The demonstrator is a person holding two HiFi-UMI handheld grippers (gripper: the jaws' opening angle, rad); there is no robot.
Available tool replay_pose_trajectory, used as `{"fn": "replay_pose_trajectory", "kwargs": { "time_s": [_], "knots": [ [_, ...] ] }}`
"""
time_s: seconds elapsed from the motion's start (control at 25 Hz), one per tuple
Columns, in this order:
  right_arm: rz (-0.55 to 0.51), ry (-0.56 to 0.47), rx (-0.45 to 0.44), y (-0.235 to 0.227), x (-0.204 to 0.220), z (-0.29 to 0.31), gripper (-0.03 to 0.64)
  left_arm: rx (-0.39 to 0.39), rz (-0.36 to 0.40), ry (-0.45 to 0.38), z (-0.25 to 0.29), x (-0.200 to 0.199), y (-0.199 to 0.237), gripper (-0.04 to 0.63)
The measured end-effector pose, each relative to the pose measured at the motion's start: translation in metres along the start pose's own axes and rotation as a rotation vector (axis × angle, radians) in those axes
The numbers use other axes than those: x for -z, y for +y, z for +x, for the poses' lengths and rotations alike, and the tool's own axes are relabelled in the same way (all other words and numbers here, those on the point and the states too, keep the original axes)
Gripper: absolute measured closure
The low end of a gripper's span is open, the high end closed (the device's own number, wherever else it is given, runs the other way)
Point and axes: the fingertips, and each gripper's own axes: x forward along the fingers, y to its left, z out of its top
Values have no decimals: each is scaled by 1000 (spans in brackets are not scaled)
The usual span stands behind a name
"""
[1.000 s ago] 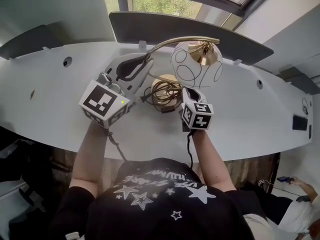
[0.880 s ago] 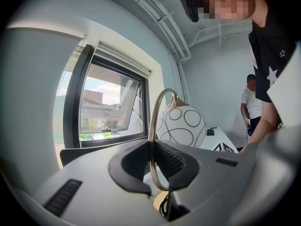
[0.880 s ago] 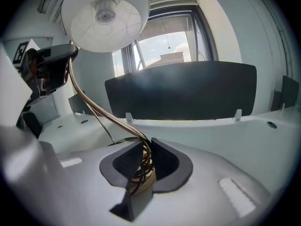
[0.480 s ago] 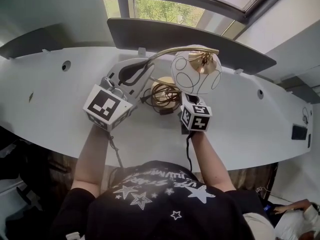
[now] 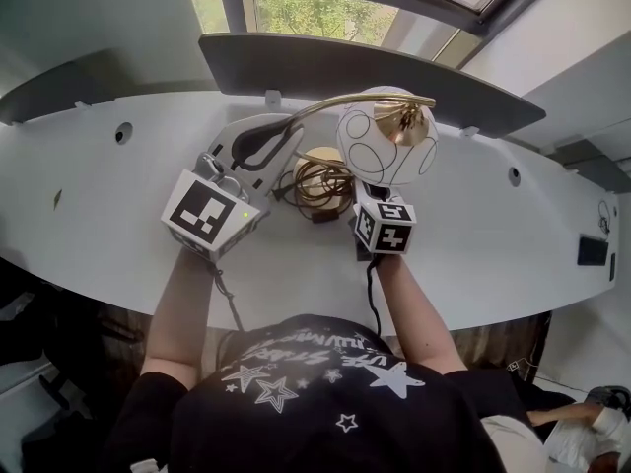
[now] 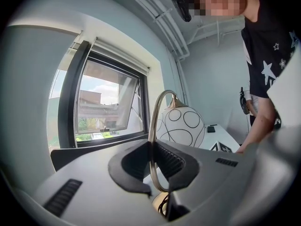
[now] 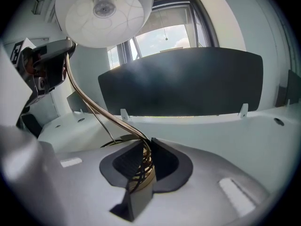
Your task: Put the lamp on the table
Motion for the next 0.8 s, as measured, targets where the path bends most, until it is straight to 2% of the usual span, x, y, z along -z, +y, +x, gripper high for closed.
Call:
{"fn": "replay_pose_trajectory", "kwargs": {
  "time_s": [0.36, 0.56, 0.8],
  "knots": [
    [2, 4, 17, 0, 3, 3, 569, -3, -20, -7, 2, 3, 0, 555],
    [44, -6, 16, -1, 4, 3, 566, -16, 20, -21, 2, 3, -5, 555],
    [77, -12, 4, -1, 5, 1, 561, -66, -63, -23, 1, 3, 0, 554]
  ]
}}
